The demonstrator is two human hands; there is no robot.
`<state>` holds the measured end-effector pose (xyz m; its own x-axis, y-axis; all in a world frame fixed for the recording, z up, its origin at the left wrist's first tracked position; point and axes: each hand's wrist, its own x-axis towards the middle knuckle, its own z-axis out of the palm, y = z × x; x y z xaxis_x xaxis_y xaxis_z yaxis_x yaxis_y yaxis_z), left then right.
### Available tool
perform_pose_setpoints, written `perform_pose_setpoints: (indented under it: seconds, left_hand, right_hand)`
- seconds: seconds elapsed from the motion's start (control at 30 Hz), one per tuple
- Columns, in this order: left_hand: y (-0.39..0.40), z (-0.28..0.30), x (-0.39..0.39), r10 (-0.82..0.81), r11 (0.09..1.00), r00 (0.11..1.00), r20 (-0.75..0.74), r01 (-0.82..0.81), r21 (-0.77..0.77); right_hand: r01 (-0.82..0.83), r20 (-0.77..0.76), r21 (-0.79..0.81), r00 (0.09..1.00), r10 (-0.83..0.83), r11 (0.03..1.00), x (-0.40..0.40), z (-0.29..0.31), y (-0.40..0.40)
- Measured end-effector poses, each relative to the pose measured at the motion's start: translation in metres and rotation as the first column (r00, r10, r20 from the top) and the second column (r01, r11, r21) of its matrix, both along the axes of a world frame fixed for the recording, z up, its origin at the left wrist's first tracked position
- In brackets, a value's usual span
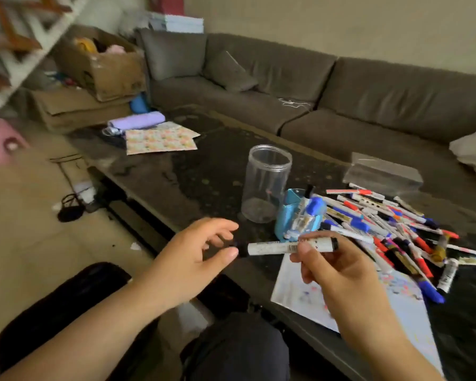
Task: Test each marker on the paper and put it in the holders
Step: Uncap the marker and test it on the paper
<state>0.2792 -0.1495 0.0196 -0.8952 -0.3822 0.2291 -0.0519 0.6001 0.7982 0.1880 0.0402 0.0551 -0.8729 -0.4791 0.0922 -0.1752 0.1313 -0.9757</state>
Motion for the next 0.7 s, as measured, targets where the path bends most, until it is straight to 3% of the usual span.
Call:
perform_pose_setpoints:
  seconds: [0.13,0.23,0.33,0.5,0.7]
  left_hand:
    - [-0.054,-0.021,0.077,0.390,0.917,0.920,0.031,-0.385,-0.107]
    - [-0.075,-0.037,0.129,0.556,0.823,0.826,0.088,-0.533,-0.196]
    - [-0.085,-0.050,0.165,0.620,0.774,0.772,0.141,-0.574,-0.266]
    - [-0.094,-0.066,0.190,0.653,0.752,0.724,0.222,-0.584,-0.305]
    - [-0.089,-0.068,0.159,0.583,0.794,0.786,0.205,-0.498,-0.348]
  right_hand:
    - [-0.227,-0.154,0.108,0.958,0.242,0.968,0.031,-0.025,-0.077]
    - [-0.343,-0.222,0.260,0.888,0.402,0.903,0.056,-0.055,-0.127]
    - [-0.409,-0.243,0.395,0.817,0.523,0.823,0.074,-0.081,-0.167]
    - [-0.566,0.082,0.595,0.749,0.657,0.571,0.089,-0.125,-0.203]
    - [-0.510,-0.097,0.527,0.759,0.644,0.680,0.071,-0.102,-0.179]
